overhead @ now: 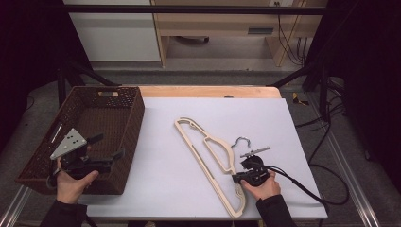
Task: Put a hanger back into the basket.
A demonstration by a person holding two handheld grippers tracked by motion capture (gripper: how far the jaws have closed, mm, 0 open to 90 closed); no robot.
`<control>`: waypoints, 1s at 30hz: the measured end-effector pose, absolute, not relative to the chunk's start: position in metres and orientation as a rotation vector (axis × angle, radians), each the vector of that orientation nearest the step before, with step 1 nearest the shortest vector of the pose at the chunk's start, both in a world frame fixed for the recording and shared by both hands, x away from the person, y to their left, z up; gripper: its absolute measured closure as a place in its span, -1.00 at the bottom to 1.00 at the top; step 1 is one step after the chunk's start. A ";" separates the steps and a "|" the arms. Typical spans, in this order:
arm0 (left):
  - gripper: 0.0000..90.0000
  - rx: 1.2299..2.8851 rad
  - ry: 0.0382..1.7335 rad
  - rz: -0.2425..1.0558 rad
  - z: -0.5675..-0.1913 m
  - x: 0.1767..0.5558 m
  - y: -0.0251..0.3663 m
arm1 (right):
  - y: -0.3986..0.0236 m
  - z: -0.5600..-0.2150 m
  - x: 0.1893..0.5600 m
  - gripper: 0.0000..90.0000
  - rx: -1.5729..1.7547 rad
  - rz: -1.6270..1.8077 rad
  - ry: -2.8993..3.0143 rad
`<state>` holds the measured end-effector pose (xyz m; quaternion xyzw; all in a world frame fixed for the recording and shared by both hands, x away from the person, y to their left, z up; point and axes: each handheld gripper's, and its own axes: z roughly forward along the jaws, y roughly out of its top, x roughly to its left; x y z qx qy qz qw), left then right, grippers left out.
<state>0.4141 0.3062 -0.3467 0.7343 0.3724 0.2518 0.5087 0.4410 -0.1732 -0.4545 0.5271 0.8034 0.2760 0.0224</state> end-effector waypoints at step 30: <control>-0.83 1.919 0.744 0.483 -0.344 0.427 0.198 | -0.189 -0.433 0.433 0.79 1.491 1.010 2.374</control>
